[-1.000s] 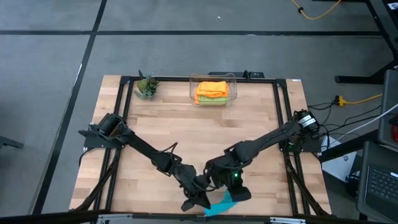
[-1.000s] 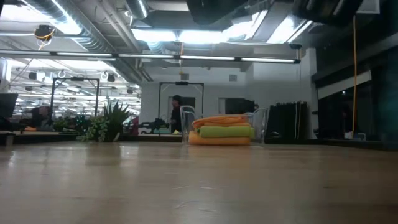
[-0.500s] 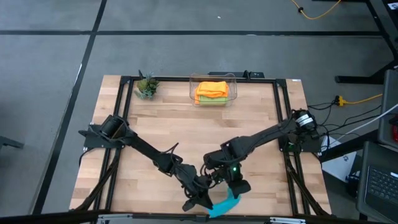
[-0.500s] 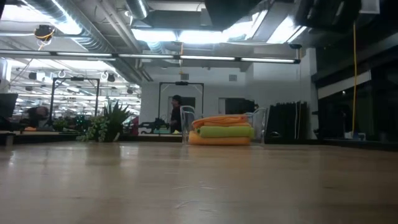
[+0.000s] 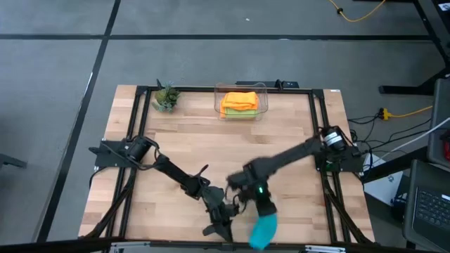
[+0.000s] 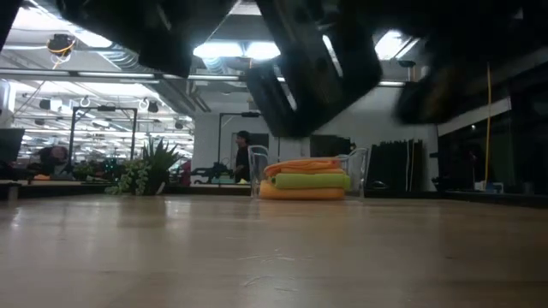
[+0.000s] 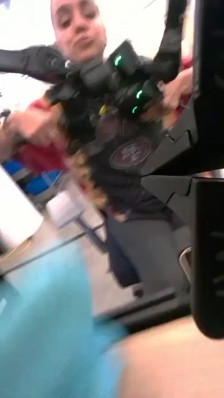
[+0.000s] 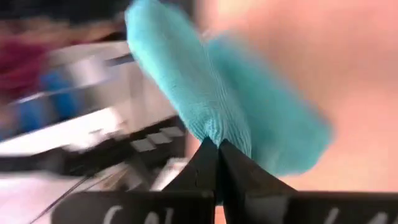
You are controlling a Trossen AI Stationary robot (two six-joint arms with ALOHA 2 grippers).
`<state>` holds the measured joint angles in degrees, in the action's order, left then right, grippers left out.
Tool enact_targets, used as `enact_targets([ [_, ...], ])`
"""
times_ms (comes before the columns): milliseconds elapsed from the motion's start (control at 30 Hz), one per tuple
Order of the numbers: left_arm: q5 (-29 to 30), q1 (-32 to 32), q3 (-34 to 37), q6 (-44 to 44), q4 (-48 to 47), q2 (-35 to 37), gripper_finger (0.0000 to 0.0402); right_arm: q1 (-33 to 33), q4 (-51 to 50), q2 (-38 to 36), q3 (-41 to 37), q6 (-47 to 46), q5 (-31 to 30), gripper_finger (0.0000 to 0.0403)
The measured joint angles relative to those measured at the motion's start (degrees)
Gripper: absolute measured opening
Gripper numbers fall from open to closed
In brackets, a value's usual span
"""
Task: Fold microfiber towels
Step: Fold the blue microfiber cloth
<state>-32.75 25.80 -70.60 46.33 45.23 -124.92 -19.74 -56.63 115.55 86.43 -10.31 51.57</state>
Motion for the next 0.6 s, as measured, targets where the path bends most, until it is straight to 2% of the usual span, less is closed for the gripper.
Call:
enact_targets([
  [100, -1.43, -1.43, 2.31, 0.07, 0.8, 1.02, 0.0001, 3.29, -3.98, 0.37, 0.06, 2.09, -11.92, 0.0004],
  [167, -1.11, -2.46, 4.22, 0.94, 0.2, 0.78, 0.0001, 5.03, -5.23, 0.52, -0.05, 1.92, -16.14, 0.0004],
  [333, -1.03, -3.84, 7.75, 1.77, 0.44, 1.15, 0.0001, 8.08, -3.99, 0.5, 0.05, 2.06, -16.54, 0.0004],
  [600, -4.37, -3.97, 7.82, 4.35, 2.16, 1.35, 0.0, 8.76, 2.85, 0.5, 0.09, 3.44, -18.03, 0.0004],
])
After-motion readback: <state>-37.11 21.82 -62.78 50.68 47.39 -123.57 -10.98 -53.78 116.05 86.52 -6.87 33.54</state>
